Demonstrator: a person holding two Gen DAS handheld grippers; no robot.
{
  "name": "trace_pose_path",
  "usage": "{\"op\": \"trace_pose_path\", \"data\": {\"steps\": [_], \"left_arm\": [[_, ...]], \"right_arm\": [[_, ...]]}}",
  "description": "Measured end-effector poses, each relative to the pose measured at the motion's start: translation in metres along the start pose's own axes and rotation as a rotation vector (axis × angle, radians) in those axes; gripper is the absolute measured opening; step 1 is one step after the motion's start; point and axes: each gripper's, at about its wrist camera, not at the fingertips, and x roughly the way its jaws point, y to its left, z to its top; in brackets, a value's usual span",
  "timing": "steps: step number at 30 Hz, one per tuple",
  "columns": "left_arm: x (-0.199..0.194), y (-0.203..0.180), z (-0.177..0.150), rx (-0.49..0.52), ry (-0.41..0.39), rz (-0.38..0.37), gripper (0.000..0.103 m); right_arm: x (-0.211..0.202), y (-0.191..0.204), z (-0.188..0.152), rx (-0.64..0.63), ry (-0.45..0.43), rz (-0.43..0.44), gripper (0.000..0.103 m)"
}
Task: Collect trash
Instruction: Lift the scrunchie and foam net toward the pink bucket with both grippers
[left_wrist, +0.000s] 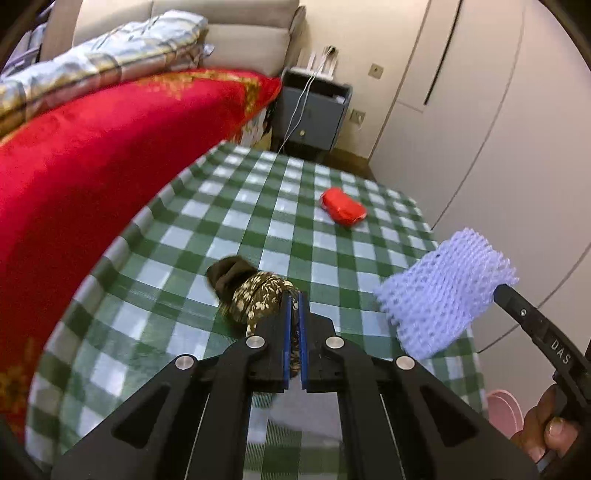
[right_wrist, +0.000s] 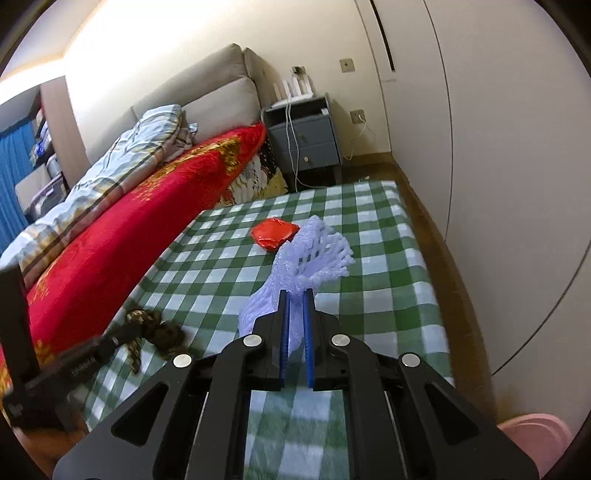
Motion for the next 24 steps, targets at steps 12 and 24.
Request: {"op": "trace_pose_path", "data": {"steps": [12,24], "left_arm": [[-0.082,-0.010,-0.025,0.090,-0.100,-0.008,0.003],[-0.132,-0.021,-0.049,0.159,-0.160,-0.075,0.003]], "right_arm": [[-0.097,0.005,-0.022,-0.060,-0.044,-0.041,0.008],[-0.165,0.006,-0.042,-0.087,-0.084,-0.103,0.008]]}}
